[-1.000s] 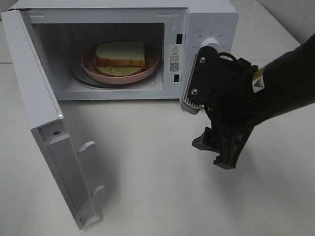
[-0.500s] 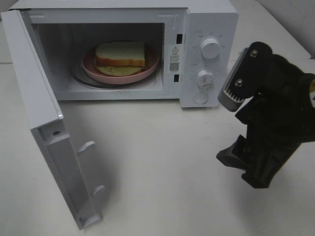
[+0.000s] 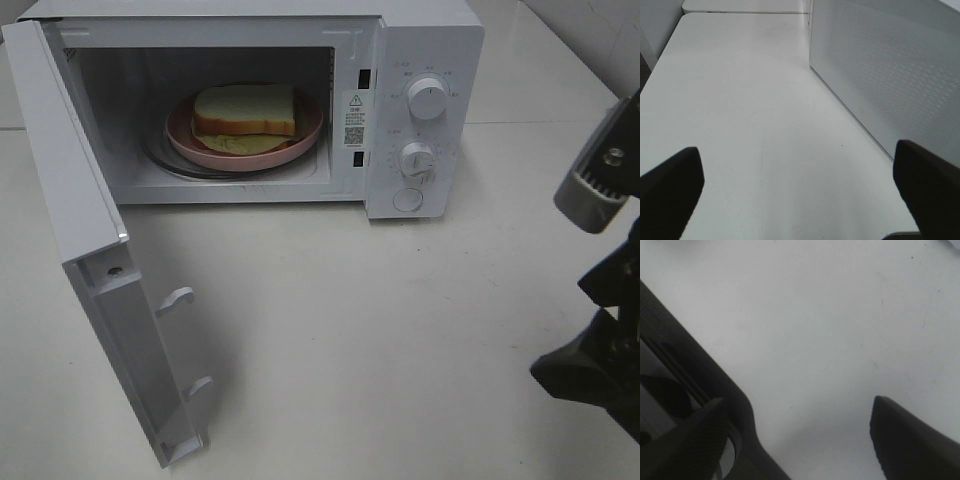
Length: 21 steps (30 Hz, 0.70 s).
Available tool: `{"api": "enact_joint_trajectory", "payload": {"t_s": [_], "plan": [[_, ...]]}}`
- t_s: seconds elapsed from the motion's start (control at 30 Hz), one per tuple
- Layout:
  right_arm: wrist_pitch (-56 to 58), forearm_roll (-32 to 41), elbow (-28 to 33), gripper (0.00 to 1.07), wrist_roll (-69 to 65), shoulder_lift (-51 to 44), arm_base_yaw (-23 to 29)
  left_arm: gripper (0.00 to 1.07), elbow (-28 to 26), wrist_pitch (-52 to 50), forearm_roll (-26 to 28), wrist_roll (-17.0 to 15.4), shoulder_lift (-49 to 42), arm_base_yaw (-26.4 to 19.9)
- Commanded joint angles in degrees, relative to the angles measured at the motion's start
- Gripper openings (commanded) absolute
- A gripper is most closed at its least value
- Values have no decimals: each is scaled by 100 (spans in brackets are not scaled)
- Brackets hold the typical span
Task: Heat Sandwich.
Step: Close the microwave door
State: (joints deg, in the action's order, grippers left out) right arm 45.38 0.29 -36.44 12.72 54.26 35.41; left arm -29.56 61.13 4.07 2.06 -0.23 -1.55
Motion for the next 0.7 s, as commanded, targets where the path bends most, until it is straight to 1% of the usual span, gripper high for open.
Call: {"api": "enact_joint_trajectory", "payload": {"t_s": [0.03,0.1,0.2,0.3,0.33,0.4,0.47,0.5,0.7], "plan": [[384,17,17,76,-86,-189,17,98,0,6,-11,-29,-109,-11],[825,17,17,76,-206,-361,17,98,0,6,-11,-29,-109,-11],[1031,17,17,76,-246,-476,17,98,0,6,-11,-29,-109,-11],[1329,17,17,76,-246,-888,17,98,0,6,-11,-29,-109,-11],[1432,17,17,76,-246,-1175,17,98,0,6,-11,-29,-109,-11],[1467,17,17,76,-246,-1295,17,98,0,6,-11,-29,-109,-11],[1553,17,17,76,-246,-1593,17,98,0,6,-11,-29,-109,-11],[1667,11,17,76,-321,-1891,17,98,0,6,-11,-29,-109,-11],[1914,-103,17,75,-521,-2424,-6,98,0,6,-11,-29,-109,-11]]}}
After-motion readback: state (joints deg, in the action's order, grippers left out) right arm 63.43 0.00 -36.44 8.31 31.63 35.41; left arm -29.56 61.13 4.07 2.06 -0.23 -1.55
